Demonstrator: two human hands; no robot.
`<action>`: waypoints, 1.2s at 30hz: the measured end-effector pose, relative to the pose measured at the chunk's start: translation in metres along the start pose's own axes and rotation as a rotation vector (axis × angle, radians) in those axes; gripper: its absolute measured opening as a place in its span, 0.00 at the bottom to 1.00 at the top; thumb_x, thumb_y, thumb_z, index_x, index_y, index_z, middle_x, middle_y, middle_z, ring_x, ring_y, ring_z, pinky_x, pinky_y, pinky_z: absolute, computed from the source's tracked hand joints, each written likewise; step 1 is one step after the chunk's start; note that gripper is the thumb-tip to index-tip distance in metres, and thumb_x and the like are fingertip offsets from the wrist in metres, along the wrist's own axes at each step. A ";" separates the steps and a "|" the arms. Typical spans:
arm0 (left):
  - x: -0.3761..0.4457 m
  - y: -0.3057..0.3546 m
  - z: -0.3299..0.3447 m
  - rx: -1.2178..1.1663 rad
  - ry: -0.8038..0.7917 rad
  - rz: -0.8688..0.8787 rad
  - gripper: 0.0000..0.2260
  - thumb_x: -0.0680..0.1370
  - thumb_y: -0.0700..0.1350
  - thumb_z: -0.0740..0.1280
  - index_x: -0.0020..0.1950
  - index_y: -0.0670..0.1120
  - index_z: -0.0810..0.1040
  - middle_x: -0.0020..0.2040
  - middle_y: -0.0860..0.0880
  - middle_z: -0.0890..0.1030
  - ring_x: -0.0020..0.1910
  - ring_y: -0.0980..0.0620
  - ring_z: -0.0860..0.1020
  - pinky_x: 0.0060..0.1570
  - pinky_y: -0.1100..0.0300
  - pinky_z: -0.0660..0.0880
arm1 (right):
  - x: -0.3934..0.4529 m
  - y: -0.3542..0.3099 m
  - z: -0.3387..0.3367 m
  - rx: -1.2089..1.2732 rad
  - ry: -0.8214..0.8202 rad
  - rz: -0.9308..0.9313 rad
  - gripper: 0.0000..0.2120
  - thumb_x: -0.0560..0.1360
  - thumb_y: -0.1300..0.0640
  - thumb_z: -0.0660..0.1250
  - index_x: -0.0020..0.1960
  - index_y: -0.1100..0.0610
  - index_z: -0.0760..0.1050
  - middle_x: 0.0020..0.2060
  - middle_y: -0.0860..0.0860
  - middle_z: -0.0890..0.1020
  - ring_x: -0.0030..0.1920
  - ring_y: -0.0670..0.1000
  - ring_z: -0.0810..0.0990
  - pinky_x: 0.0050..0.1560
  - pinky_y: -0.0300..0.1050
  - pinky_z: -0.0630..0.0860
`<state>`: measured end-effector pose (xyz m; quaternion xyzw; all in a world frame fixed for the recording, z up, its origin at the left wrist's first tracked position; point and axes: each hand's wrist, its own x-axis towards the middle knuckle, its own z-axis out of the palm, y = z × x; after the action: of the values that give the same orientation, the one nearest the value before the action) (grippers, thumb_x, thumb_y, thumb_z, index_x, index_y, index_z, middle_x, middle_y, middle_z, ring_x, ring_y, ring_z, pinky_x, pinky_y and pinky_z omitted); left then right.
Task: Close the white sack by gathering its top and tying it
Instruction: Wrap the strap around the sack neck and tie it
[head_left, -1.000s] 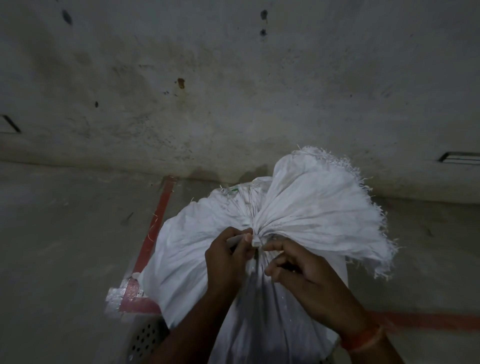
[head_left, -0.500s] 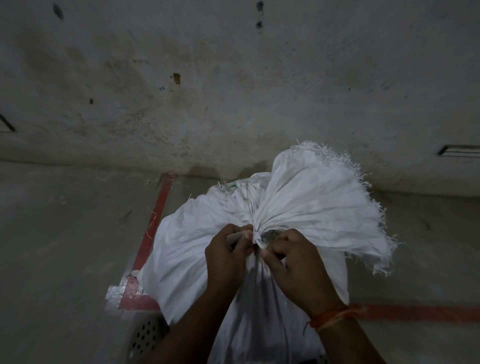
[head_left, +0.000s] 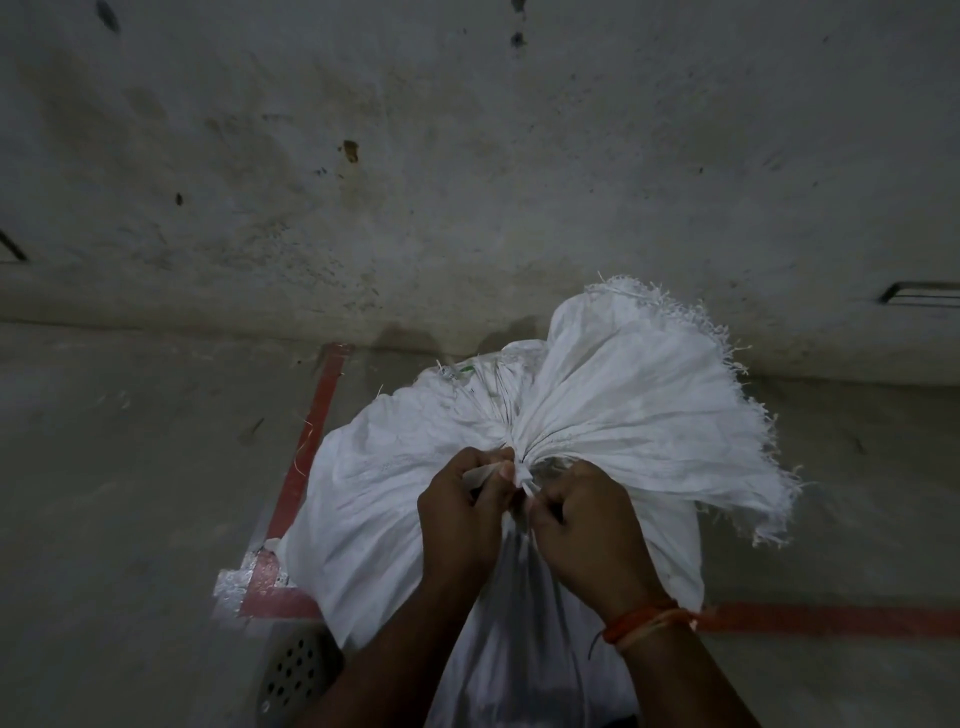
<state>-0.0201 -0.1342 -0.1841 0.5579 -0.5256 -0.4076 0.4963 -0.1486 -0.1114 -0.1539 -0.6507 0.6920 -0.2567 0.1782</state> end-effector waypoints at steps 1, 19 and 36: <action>0.000 0.001 0.000 -0.001 -0.002 -0.004 0.06 0.79 0.42 0.70 0.42 0.48 0.82 0.44 0.53 0.87 0.46 0.56 0.85 0.49 0.44 0.81 | 0.001 0.000 0.000 0.003 0.005 0.001 0.13 0.70 0.47 0.64 0.32 0.51 0.80 0.38 0.52 0.77 0.43 0.52 0.78 0.42 0.40 0.69; 0.005 0.004 -0.007 -0.088 -0.039 -0.070 0.11 0.80 0.42 0.69 0.38 0.47 0.77 0.33 0.52 0.81 0.35 0.56 0.79 0.37 0.58 0.74 | 0.020 -0.004 -0.013 0.165 -0.120 -0.200 0.18 0.71 0.56 0.73 0.59 0.43 0.79 0.32 0.42 0.78 0.37 0.41 0.77 0.38 0.27 0.70; 0.004 0.004 -0.011 -0.118 -0.067 -0.032 0.10 0.82 0.44 0.66 0.43 0.41 0.78 0.38 0.46 0.82 0.42 0.47 0.83 0.40 0.54 0.78 | 0.023 -0.002 0.002 0.418 -0.114 0.034 0.09 0.69 0.56 0.77 0.45 0.52 0.80 0.33 0.54 0.82 0.35 0.53 0.83 0.41 0.52 0.81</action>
<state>-0.0093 -0.1363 -0.1780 0.5223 -0.5079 -0.4642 0.5038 -0.1484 -0.1341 -0.1526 -0.6015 0.6234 -0.3544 0.3522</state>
